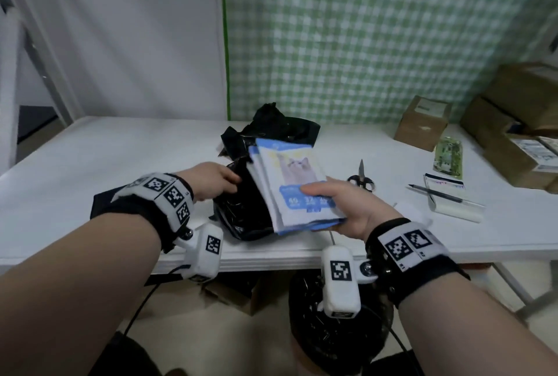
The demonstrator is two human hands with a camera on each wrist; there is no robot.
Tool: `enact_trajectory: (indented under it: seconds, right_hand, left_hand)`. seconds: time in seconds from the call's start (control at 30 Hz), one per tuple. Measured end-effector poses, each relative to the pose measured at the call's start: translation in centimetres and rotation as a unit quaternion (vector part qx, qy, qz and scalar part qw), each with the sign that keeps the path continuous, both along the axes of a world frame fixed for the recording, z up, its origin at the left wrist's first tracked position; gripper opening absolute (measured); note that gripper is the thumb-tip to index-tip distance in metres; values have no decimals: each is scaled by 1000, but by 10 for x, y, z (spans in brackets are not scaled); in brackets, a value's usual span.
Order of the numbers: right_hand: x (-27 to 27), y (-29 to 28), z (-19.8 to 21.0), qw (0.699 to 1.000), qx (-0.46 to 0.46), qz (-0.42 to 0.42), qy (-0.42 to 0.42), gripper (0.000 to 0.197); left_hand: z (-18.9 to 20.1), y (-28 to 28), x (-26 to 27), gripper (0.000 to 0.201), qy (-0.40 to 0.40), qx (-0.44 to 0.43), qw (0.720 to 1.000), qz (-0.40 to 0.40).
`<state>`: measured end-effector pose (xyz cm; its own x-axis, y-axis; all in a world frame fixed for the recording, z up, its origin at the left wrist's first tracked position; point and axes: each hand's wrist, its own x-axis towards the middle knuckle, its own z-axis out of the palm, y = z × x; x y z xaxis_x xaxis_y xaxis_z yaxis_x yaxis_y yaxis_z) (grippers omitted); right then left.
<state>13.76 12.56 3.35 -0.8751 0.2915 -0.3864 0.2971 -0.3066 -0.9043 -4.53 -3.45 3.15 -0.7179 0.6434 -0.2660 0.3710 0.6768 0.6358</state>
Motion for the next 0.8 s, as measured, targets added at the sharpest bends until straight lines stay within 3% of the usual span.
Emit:
enact_trajectory:
  seconds: [0.13, 0.43, 0.63, 0.8]
  right_hand:
    - [-9, -14, -13, 995, 56, 62, -55, 9]
    - [-20, -34, -21, 984, 133, 38, -113, 11]
    - [-18, -31, -15, 979, 84, 66, -171, 8]
    - [-24, -32, -23, 989, 19, -2, -149, 13]
  left_hand:
    - [-13, -5, 5, 37, 54, -15, 997, -43]
    - [-13, -9, 16, 83, 166, 39, 973, -156]
    - [-12, -16, 31, 76, 215, 111, 950, -199]
    - [-13, -19, 39, 61, 221, 147, 946, -186]
